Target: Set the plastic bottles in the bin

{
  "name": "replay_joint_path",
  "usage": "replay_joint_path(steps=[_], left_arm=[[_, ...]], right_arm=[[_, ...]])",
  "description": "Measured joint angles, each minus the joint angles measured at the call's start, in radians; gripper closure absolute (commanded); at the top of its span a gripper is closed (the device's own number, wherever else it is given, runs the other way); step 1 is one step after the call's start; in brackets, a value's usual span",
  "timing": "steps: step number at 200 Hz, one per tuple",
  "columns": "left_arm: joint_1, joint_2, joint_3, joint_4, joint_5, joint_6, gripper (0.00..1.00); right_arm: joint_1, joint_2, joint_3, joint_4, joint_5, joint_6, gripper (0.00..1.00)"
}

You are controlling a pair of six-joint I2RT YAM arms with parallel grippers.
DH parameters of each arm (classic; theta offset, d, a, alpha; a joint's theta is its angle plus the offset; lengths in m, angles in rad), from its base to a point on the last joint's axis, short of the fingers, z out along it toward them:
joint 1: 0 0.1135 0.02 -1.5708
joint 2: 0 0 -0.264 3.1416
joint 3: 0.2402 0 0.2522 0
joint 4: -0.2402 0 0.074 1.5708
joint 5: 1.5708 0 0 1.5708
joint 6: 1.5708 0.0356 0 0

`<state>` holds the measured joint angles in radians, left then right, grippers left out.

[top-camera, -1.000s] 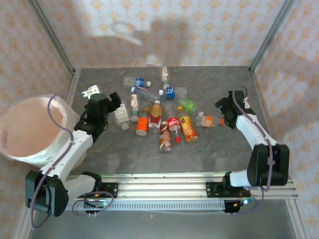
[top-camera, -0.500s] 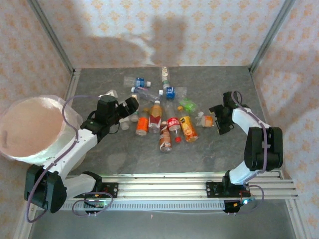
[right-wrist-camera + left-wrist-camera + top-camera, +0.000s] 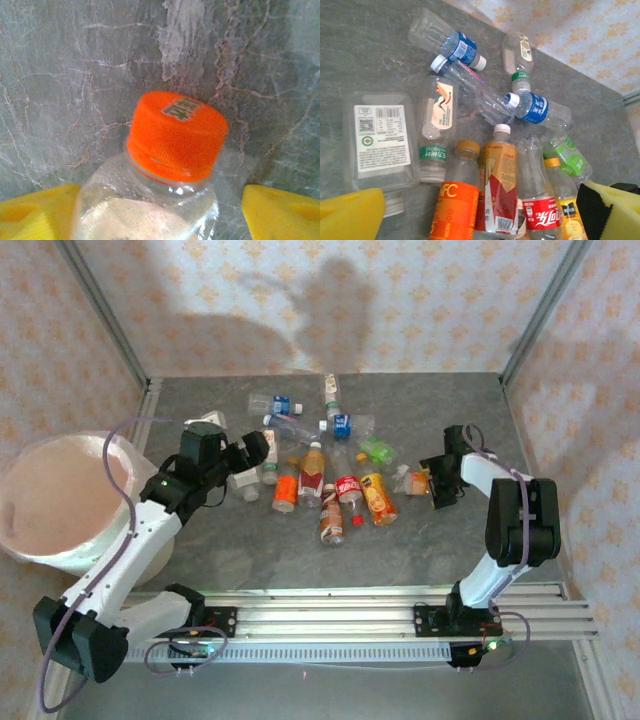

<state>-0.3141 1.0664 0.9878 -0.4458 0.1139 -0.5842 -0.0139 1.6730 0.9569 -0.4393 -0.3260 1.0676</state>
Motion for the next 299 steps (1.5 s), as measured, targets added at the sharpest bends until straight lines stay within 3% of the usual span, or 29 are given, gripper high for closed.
replay_joint_path(steps=[50, 100, 173, 223, 262, 299], left_arm=[[0.0, 0.0, -0.003, 0.032, 0.116, 0.044, 0.0], [-0.026, 0.01, -0.042, 0.151, 0.198, 0.016, 0.0], [-0.162, 0.196, -0.036, 0.329, 0.351, 0.005, 0.0], [-0.243, 0.338, 0.084, 0.376, 0.515, 0.087, 0.0], [-0.311, 0.432, 0.273, 0.319, 0.568, 0.197, 0.0], [-0.352, 0.498, 0.338, 0.265, 0.582, 0.266, 0.02]], right_arm=[[0.006, -0.066, -0.065, 0.069, 0.051, -0.041, 0.54], [0.009, -0.26, -0.14, 0.144, 0.079, -0.146, 0.64], [0.177, -0.524, -0.175, 0.364, -0.035, -0.33, 0.65], [0.306, -0.543, -0.142, 0.435, -0.127, -0.359, 0.63], [0.379, -0.543, -0.088, 0.475, -0.17, -0.371, 0.63], [0.398, -0.542, -0.079, 0.509, -0.203, -0.364, 0.62]])
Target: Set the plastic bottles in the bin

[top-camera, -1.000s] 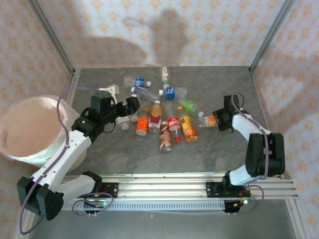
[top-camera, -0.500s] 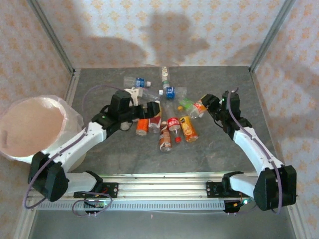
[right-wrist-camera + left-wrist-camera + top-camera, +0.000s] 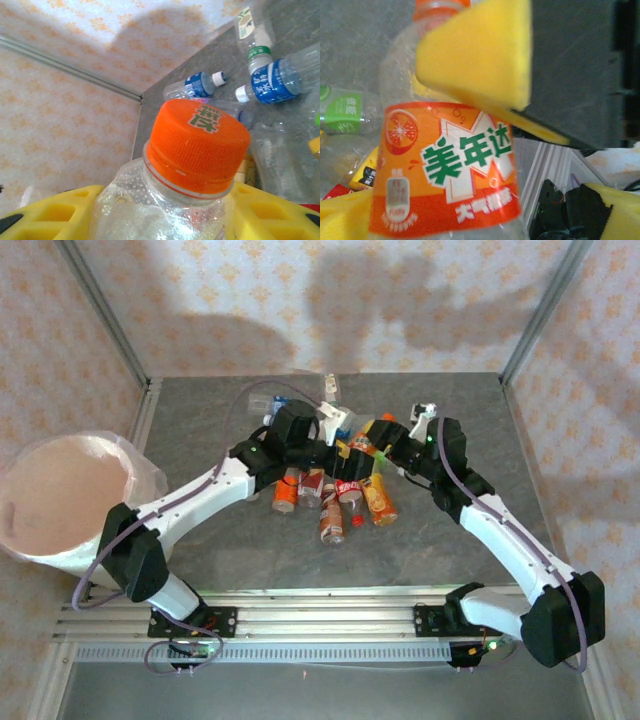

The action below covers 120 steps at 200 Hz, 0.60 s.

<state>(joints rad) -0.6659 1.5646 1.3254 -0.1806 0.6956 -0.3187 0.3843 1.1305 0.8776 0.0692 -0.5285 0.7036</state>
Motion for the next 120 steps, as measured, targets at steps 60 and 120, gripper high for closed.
replay_joint_path(steps=[60, 120], left_arm=[[-0.002, 0.037, 0.007, -0.036, 0.026, 0.031, 0.31], [0.002, 0.037, 0.009, -0.041, -0.044, 0.013, 0.44]], right_arm=[[0.002, 0.0, 0.003, 0.021, -0.04, 0.009, 0.57], [0.003, -0.004, 0.015, 0.007, -0.031, 0.022, 0.12]])
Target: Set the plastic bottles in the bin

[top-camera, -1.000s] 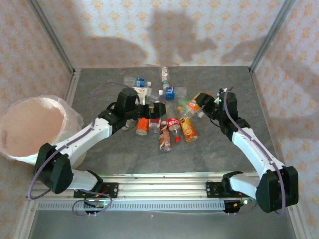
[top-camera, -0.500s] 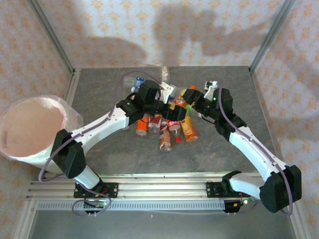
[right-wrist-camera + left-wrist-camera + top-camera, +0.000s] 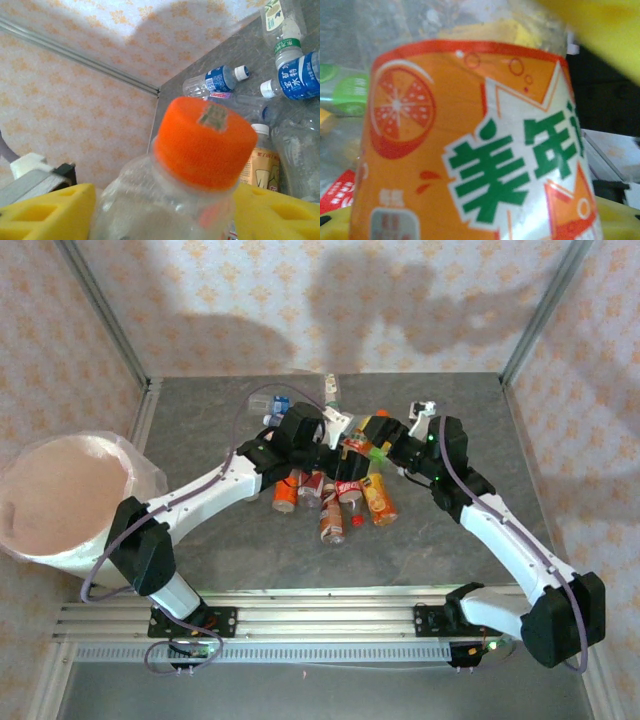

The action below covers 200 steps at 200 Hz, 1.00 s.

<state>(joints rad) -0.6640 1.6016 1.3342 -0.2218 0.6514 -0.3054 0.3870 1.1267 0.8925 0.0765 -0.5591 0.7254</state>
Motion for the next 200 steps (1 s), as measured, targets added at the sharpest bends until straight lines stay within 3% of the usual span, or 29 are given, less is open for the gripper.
replay_joint_path(steps=[5, 68, 134, 200], left_arm=[[0.004, 0.0, 0.0, 0.0, -0.011, -0.004, 0.45], [0.012, -0.034, -0.04, -0.016, -0.221, -0.04, 0.55], [0.031, -0.228, -0.032, -0.211, -0.637, -0.053, 0.55], [0.037, -0.325, 0.203, -0.559, -1.057, 0.029, 0.55]], right_arm=[[0.0, -0.003, 0.003, -0.004, 0.005, -0.001, 0.0], [0.0, -0.08, 0.011, -0.014, 0.096, 0.021, 0.01], [0.0, -0.201, -0.024, 0.019, 0.261, 0.037, 0.01], [0.0, -0.201, -0.071, 0.026, 0.308, 0.012, 0.01]])
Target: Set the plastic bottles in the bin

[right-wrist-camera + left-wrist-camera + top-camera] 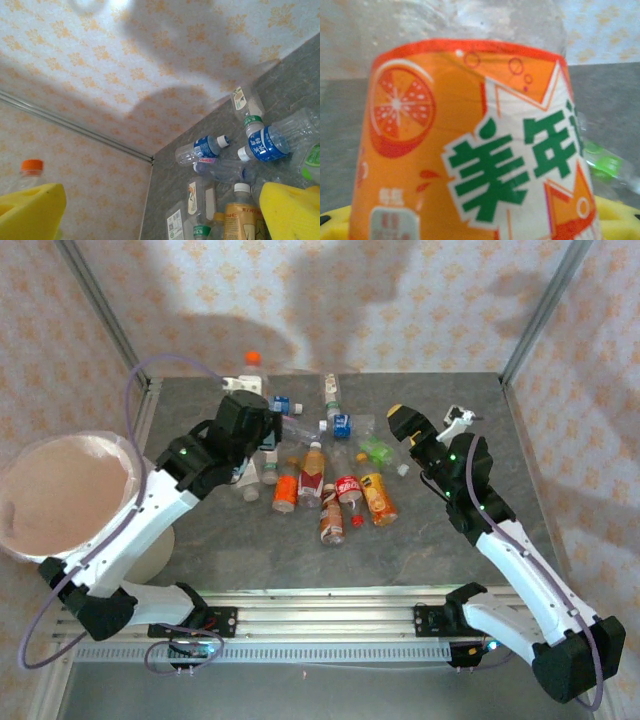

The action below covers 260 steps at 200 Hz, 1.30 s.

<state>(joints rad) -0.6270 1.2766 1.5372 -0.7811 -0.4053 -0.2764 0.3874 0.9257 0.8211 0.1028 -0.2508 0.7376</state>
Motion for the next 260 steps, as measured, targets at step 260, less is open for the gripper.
replay_joint_path(steps=[260], left_arm=[[1.271, -0.296, -0.288, -0.246, 0.487, -0.084, 0.53]], right_arm=[[0.0, 0.156, 0.14, -0.125, -0.087, -0.101, 0.01]])
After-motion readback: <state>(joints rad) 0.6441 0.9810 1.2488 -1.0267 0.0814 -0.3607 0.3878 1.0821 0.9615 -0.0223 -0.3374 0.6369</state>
